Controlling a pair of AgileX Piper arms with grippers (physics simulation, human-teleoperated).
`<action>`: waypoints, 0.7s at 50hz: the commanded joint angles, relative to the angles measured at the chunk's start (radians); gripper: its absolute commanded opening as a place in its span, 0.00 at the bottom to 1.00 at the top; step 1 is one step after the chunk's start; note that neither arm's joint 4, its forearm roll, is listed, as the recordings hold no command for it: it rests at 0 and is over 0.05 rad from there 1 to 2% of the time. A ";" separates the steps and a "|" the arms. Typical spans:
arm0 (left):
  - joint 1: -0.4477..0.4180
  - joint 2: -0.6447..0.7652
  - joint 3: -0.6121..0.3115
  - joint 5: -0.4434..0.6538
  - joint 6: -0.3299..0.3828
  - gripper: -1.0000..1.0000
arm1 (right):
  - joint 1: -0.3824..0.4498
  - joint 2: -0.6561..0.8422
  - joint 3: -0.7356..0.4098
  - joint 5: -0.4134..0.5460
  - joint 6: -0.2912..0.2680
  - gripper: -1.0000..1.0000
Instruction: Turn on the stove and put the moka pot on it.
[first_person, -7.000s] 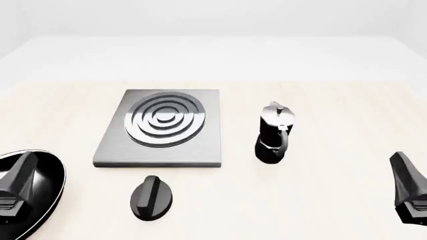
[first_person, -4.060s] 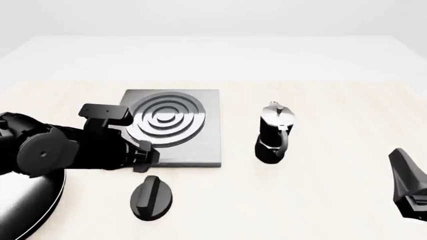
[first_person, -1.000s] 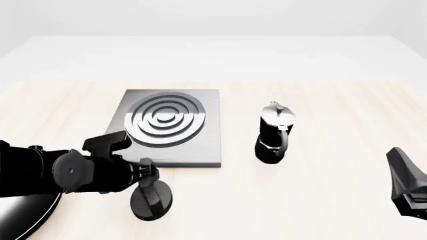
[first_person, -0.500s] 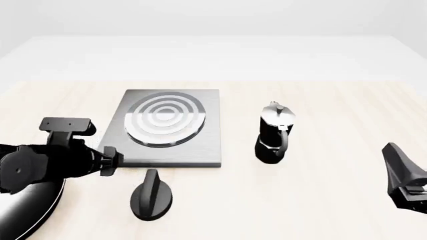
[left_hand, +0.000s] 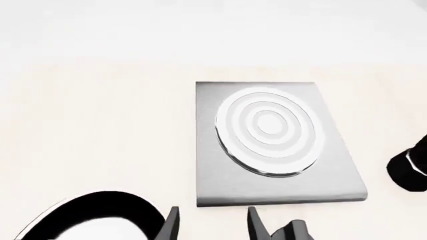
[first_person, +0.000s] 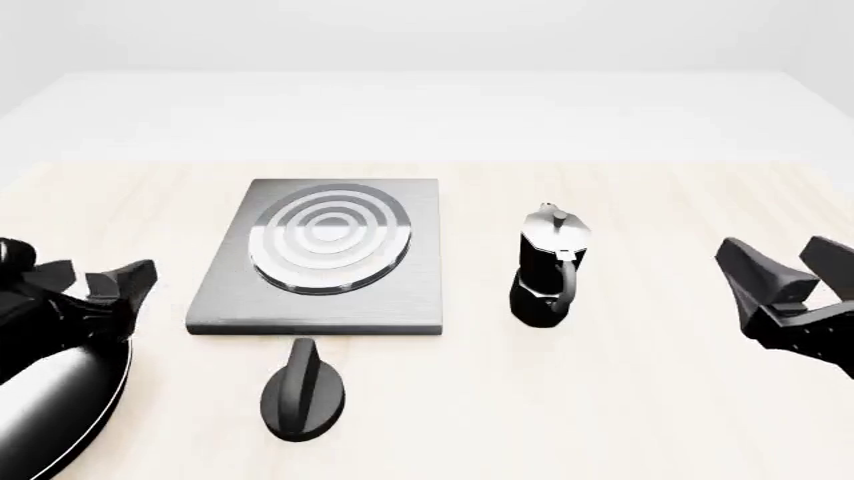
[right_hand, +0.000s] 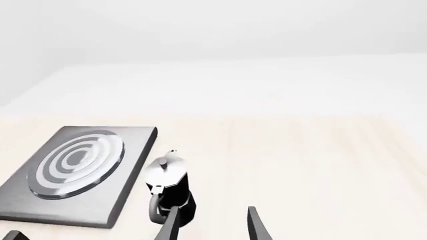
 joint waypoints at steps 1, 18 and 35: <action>0.001 -0.447 0.124 0.027 0.069 1.00 | 0.059 0.095 -0.090 0.035 -0.013 1.00; 0.062 -0.700 0.236 -0.031 0.121 1.00 | 0.162 0.238 -0.150 0.009 0.006 1.00; 0.083 -0.700 0.238 -0.046 0.117 1.00 | 0.208 0.346 -0.147 -0.078 0.032 1.00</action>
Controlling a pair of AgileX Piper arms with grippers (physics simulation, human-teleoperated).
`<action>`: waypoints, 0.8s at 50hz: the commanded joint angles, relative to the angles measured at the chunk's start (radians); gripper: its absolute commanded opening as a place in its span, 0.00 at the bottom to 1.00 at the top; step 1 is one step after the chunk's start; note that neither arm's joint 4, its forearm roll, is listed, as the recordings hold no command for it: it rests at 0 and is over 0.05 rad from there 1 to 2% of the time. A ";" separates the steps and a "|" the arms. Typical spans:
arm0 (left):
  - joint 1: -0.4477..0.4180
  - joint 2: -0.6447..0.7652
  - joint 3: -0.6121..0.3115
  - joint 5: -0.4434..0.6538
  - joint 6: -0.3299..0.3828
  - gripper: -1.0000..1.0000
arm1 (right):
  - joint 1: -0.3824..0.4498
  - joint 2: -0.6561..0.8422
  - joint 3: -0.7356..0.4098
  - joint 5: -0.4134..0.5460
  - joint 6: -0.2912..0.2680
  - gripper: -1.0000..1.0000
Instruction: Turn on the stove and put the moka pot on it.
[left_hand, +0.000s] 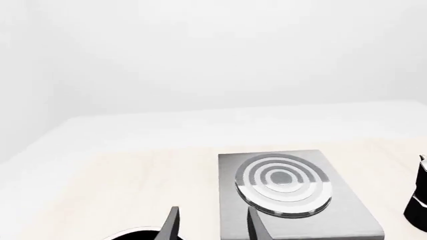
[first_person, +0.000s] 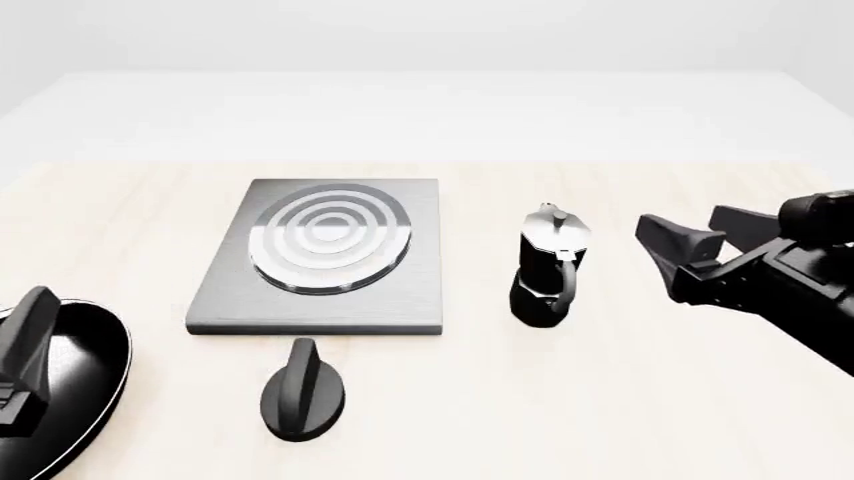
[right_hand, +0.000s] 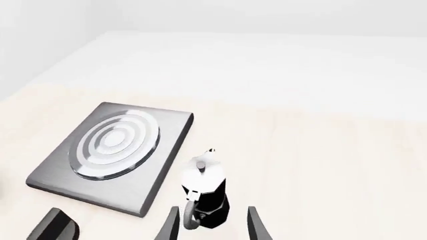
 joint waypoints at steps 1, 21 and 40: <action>0.014 -0.025 0.013 -0.009 0.004 1.00 | 0.033 0.077 -0.006 -0.053 0.022 1.00; 0.011 -0.025 0.025 -0.002 0.008 1.00 | 0.066 0.211 0.015 -0.186 0.110 1.00; 0.011 -0.025 0.033 -0.002 0.015 1.00 | 0.097 0.344 0.043 -0.328 0.158 1.00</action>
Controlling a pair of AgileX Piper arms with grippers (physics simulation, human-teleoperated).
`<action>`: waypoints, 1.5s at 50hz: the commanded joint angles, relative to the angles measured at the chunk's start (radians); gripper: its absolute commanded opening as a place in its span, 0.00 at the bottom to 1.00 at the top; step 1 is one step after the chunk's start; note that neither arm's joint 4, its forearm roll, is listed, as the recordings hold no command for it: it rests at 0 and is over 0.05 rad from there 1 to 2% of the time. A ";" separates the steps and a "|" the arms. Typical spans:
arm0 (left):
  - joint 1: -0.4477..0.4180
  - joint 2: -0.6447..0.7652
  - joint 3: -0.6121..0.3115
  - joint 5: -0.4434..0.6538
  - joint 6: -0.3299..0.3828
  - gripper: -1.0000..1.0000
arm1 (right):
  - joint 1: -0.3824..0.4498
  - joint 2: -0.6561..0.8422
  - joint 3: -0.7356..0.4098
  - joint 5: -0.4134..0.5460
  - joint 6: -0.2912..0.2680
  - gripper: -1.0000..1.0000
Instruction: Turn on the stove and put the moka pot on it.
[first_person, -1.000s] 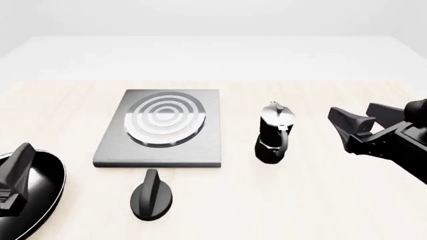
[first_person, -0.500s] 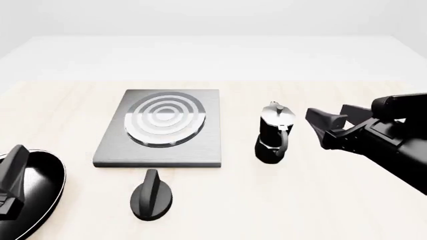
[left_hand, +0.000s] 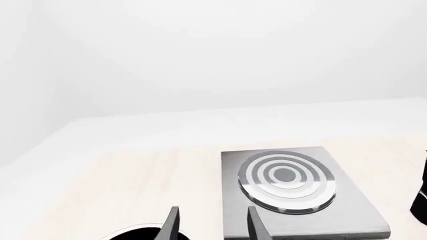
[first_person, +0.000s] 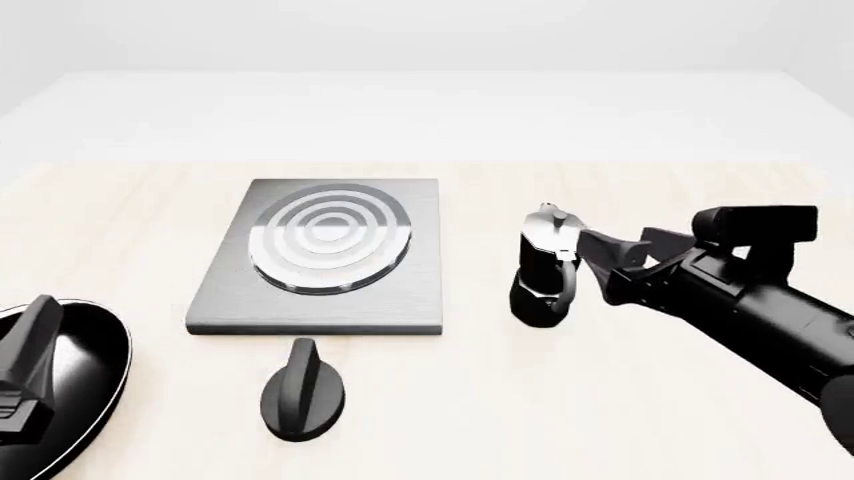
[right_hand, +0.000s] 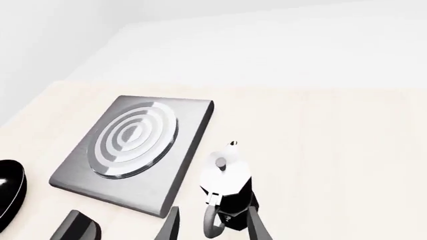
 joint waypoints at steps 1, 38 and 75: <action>0.002 0.000 0.004 0.002 -0.001 1.00 | 0.018 0.074 0.015 -0.078 0.026 1.00; 0.002 0.000 0.004 0.003 -0.006 1.00 | 0.035 0.289 0.054 -0.286 0.052 1.00; 0.000 0.000 0.006 -0.004 -0.006 1.00 | 0.053 0.487 0.044 -0.434 0.068 1.00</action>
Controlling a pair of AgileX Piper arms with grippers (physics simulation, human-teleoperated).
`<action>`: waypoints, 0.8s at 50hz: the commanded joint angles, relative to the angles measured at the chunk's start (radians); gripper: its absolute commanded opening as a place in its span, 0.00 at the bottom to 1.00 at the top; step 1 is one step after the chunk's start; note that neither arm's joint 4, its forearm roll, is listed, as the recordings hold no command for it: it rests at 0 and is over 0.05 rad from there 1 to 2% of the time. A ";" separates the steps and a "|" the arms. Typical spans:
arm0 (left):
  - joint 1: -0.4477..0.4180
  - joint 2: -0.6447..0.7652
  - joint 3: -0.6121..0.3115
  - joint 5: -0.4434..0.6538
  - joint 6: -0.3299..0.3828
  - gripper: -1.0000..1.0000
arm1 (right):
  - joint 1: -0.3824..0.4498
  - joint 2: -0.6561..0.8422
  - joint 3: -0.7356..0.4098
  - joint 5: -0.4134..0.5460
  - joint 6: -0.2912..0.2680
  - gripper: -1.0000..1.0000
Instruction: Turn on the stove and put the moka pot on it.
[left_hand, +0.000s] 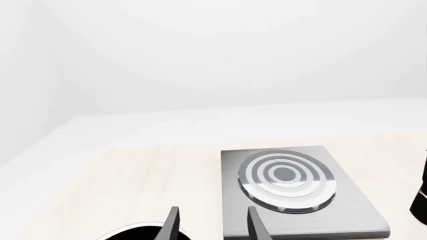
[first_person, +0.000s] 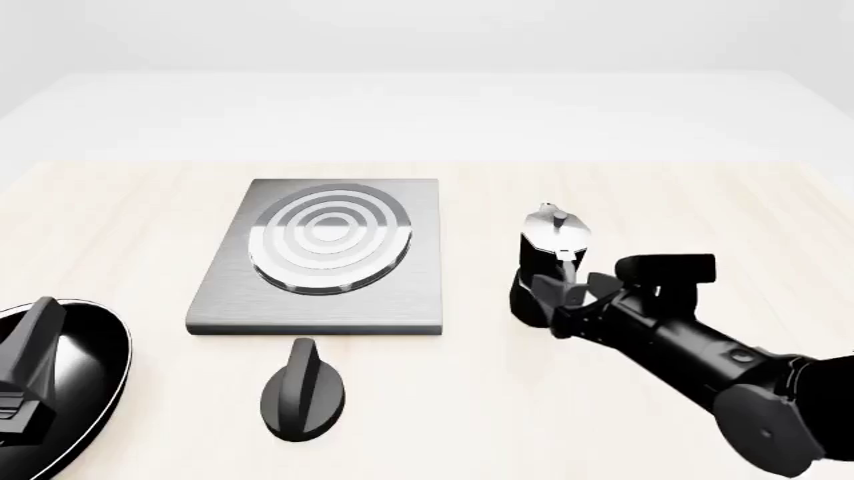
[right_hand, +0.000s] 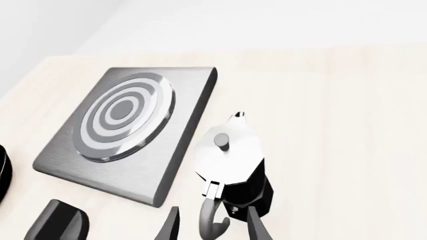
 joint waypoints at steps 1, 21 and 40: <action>-0.002 0.000 -0.001 -0.001 -0.001 1.00 | 0.007 0.065 -0.007 -0.047 0.005 1.00; -0.007 0.000 0.006 -0.006 -0.005 1.00 | -0.041 -0.070 0.037 0.031 0.042 0.00; -0.021 0.000 0.002 -0.004 -0.014 1.00 | -0.078 -0.593 -0.151 0.714 -0.182 0.00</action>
